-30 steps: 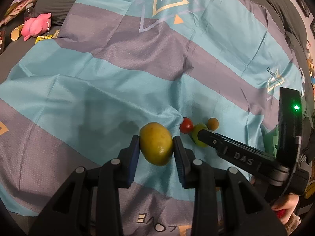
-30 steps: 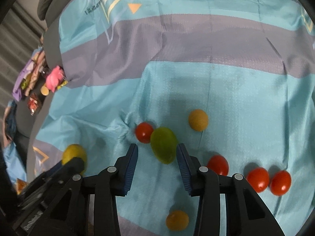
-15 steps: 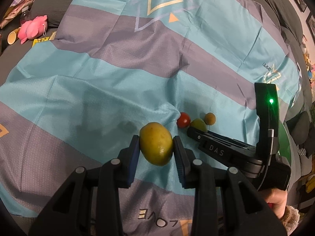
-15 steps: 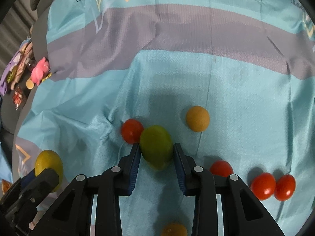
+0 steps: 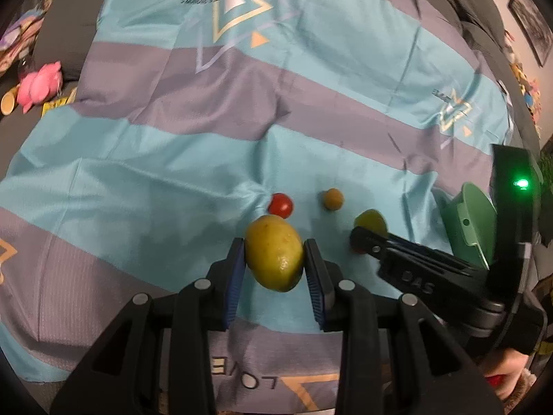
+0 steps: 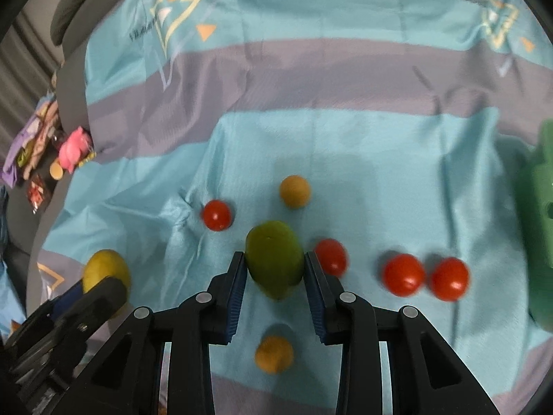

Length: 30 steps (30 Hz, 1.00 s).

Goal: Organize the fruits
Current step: 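Carry the mango and lemon to the green bowl and release them inside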

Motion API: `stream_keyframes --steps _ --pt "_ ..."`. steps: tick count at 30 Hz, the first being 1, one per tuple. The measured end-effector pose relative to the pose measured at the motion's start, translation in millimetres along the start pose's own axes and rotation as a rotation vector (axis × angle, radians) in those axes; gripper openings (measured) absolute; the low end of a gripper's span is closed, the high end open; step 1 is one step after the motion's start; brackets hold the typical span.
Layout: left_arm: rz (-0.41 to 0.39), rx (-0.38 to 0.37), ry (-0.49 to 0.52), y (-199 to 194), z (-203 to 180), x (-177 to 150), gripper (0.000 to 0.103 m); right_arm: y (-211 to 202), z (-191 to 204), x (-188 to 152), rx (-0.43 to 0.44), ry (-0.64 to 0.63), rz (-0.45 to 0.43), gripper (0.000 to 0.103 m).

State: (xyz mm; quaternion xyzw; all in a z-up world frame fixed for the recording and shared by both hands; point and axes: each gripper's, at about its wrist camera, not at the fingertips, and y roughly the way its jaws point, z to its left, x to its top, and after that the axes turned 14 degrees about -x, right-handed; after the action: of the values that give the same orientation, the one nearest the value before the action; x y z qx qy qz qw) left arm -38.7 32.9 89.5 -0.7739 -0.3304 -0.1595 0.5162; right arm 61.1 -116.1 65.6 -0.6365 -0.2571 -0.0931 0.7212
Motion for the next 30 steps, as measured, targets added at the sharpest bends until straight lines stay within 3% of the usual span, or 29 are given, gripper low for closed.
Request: stream_keyframes --steps 9,15,30 --pt "-0.018 -0.058 0.066 -5 -33 7 0.033 -54 -28 -3 -0.001 0.049 -0.147 0.035" --pt "-0.047 -0.086 0.129 -12 -60 14 0.034 -90 -38 -5 -0.070 0.058 -0.273 0.035" --pt "-0.073 -0.151 0.277 -5 -126 25 0.034 -148 -82 -14 -0.108 0.152 -0.436 0.035"
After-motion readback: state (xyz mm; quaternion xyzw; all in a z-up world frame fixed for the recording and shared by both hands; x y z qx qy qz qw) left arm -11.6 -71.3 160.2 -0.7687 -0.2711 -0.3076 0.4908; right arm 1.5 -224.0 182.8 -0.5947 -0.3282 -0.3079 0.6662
